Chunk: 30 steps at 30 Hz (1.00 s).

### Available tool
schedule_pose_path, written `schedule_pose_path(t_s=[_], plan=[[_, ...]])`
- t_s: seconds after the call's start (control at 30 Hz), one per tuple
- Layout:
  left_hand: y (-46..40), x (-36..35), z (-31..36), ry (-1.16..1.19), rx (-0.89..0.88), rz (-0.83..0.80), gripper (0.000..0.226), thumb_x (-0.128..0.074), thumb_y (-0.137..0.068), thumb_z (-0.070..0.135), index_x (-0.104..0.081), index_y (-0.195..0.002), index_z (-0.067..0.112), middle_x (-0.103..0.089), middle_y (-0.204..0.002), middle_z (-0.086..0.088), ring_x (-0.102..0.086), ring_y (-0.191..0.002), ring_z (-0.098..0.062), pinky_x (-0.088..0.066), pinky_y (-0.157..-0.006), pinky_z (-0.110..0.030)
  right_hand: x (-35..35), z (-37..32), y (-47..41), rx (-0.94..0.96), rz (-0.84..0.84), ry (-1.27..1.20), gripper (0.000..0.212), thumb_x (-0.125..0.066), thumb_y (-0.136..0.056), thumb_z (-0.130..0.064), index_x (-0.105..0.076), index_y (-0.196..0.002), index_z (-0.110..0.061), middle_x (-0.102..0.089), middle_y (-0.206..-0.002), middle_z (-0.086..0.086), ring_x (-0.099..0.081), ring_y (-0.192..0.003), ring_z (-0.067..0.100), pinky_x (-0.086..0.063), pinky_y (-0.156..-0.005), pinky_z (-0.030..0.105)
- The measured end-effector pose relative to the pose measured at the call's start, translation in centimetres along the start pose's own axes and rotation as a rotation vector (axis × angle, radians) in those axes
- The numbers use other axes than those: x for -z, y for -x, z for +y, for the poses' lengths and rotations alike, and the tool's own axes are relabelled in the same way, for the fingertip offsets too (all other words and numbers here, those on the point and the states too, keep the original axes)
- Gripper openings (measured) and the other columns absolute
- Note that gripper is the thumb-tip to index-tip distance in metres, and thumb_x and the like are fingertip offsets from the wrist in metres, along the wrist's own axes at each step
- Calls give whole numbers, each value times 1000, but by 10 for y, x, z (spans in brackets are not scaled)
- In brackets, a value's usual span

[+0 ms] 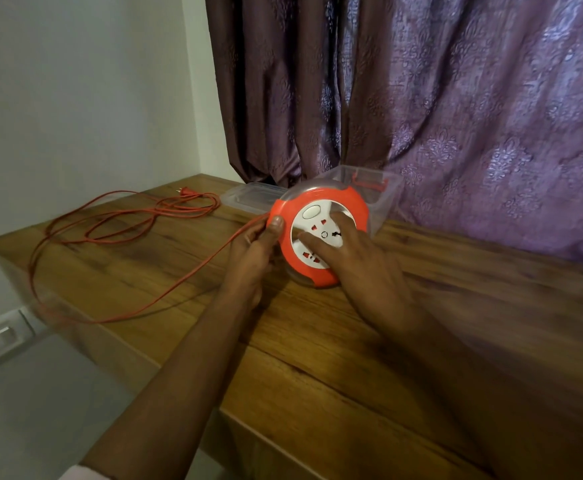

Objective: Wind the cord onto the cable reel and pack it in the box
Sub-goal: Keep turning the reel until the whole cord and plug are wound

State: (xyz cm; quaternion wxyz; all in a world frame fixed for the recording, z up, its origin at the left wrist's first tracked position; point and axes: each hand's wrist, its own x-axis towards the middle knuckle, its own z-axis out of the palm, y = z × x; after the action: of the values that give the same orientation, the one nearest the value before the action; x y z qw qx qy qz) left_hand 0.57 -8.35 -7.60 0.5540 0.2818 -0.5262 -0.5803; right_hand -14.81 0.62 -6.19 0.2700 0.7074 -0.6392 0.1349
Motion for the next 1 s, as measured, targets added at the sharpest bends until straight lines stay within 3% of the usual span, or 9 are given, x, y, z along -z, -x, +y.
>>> schedule_pose_path(t_s=[0.07, 0.13, 0.23, 0.33, 0.53, 0.7, 0.87, 0.93, 1.0], plan=[[0, 0, -1, 5, 5, 1, 29, -62, -97, 32, -72, -117, 13, -78, -77, 4, -76, -76, -16, -64, -66, -32, 2, 0, 0, -11, 1, -22, 63, -49, -98, -19, -19, -145, -49, -18, -155, 12, -50, -118, 35, -54, -77, 44], [-1, -1, -2, 10, 7, -7, 31, -62, -96, 33, -71, -118, 12, -78, -77, 4, -76, -76, -15, -64, -67, -33, 3, 0, -1, -43, 21, -20, 64, -52, -94, -19, -24, -145, -48, -30, -148, 13, -58, -105, 35, -55, -66, 40], [-2, -2, -5, 4, 14, -32, 27, -62, -96, 33, -72, -113, 15, -77, -73, 6, -75, -72, -10, -64, -64, -33, 3, 0, -2, -120, 98, -47, 60, -58, -90, -37, -31, -143, -46, -49, -125, 10, -65, -82, 30, -47, -50, 32], [-2, -3, -6, 1, 5, -50, 18, -61, -98, 30, -73, -103, 18, -74, -64, 10, -72, -63, -4, -61, -57, -28, 0, -1, -3, -187, 128, -72, 61, -56, -85, -52, -31, -141, -46, -52, -109, 6, -64, -72, 30, -47, -50, 32], [1, -4, -7, -66, -61, -135, 25, -56, -101, 27, -69, -113, 9, -67, -58, 16, -62, -52, 5, -50, -49, -17, -1, -2, -7, -329, 156, -150, 60, -47, -78, -70, -34, -129, -41, -69, -100, 2, -68, -74, 35, -51, -59, 36], [3, -7, -6, -82, -79, -175, 19, -59, -98, 33, -76, -103, 25, -76, -75, 9, -72, -69, -5, -60, -59, -28, 2, -6, -7, -394, 250, -160, 59, -57, -77, -64, -45, -116, -22, -69, -70, 10, -65, -59, 38, -36, -50, 31], [5, -8, -4, -50, -60, -158, 16, -61, -95, 33, -76, -99, 28, -80, -87, 5, -77, -77, -11, -59, -59, -24, 2, -2, -9, -503, 207, -253, 65, -54, -78, -69, -46, -113, -16, -70, -88, 15, -66, -76, 41, -46, -61, 40], [4, -7, -4, -57, -46, -142, 17, -61, -95, 34, -76, -102, 28, -81, -90, 4, -77, -80, -13, -59, -60, -25, 4, 2, -9, -463, 212, -255, 60, -53, -81, -68, -47, -112, -17, -71, -93, 13, -66, -78, 40, -48, -62, 40], [3, -6, -4, -66, -41, -111, 24, -58, -99, 32, -73, -111, 18, -78, -76, 9, -75, -71, -8, -58, -60, -28, 7, 3, -7, -337, 233, -232, 47, -51, -88, -57, -48, -115, -18, -68, -105, 7, -67, -79, 37, -50, -59, 39]])
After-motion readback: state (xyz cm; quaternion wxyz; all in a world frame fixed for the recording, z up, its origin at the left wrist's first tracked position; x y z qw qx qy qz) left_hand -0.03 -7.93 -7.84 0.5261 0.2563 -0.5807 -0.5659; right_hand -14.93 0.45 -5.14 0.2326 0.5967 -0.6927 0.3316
